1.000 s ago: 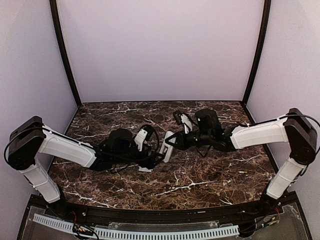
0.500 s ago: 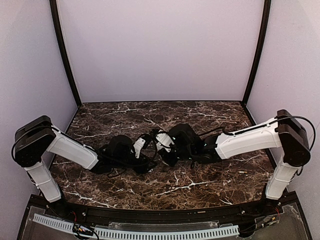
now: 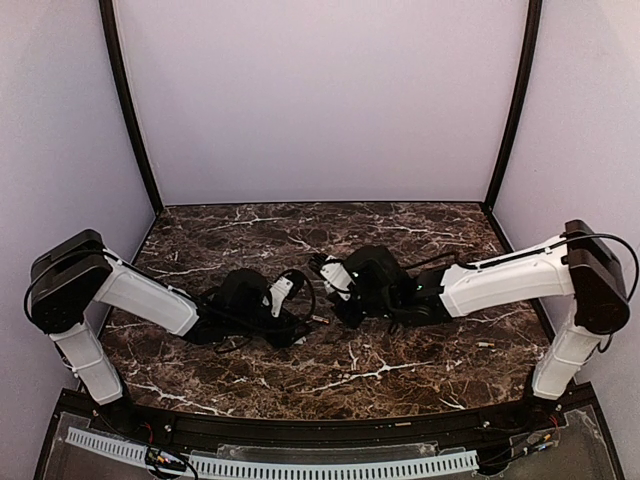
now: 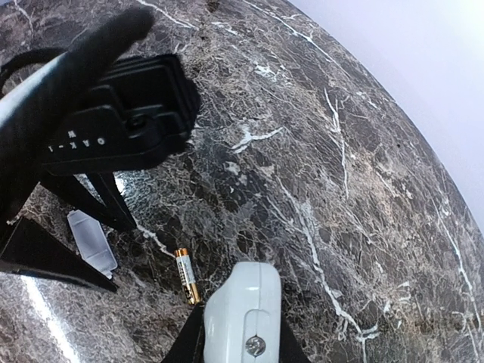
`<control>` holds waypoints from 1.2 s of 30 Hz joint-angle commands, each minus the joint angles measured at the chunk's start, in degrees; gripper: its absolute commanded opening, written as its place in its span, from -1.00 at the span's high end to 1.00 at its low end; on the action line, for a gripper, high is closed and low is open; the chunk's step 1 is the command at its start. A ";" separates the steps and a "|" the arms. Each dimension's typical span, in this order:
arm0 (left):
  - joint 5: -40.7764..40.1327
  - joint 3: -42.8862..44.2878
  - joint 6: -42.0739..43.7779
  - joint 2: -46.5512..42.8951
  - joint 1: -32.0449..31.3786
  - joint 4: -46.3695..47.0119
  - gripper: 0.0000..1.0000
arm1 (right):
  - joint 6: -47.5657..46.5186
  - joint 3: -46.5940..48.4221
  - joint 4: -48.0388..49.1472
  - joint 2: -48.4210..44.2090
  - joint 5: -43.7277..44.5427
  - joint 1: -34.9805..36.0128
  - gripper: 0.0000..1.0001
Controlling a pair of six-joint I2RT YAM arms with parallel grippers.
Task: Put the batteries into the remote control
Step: Adjust the remote control without the battery cover.
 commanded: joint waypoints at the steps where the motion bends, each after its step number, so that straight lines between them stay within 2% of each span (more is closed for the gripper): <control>1: -2.87 5.33 3.09 -2.39 0.88 -12.48 0.10 | 6.25 -4.56 1.03 -8.66 -7.34 -5.85 1.00; 3: -3.39 7.78 2.67 -2.46 0.94 -16.87 0.09 | 9.64 -6.63 1.94 -10.79 -13.10 -9.19 1.00; 6: -3.39 8.22 -0.78 -2.81 0.96 -16.71 0.03 | 11.74 -8.91 3.21 -12.41 -17.85 -13.10 1.00; 9: -1.73 9.94 -1.36 -1.77 0.95 -16.88 -0.01 | 12.94 -9.78 3.29 -13.33 -19.95 -15.47 1.00; 12: -2.37 14.52 -2.82 0.31 0.84 -21.63 -0.07 | 14.37 -10.66 3.34 -14.31 -22.60 -17.64 1.00; 16: -5.33 16.10 -8.74 0.11 0.33 -23.90 -0.24 | 14.88 -11.07 3.48 -14.50 -24.83 -19.24 1.00; 18: -6.60 16.07 -12.16 -0.17 -0.84 -23.52 -0.26 | 15.03 -11.07 3.79 -14.26 -25.46 -19.91 1.00; 23: -13.32 20.94 -20.21 2.89 -4.28 -29.71 -0.24 | 15.39 -11.74 4.86 -14.31 -26.89 -21.52 1.00; 26: -17.52 23.69 -24.67 5.05 -5.17 -33.87 -0.13 | 15.66 -12.33 5.16 -14.76 -27.83 -22.57 1.00; 29: -22.19 26.62 -28.57 6.84 -6.16 -38.38 -0.12 | 15.84 -13.57 5.90 -15.76 -29.74 -23.93 1.00; 34: -24.39 29.50 -29.89 8.88 -7.05 -41.13 -0.11 | 16.58 -15.36 7.20 -17.36 -33.71 -26.25 1.00; 36: -24.42 29.79 -25.24 9.02 -7.10 -40.39 -0.10 | 17.09 -15.70 7.35 -17.57 -35.07 -26.90 1.00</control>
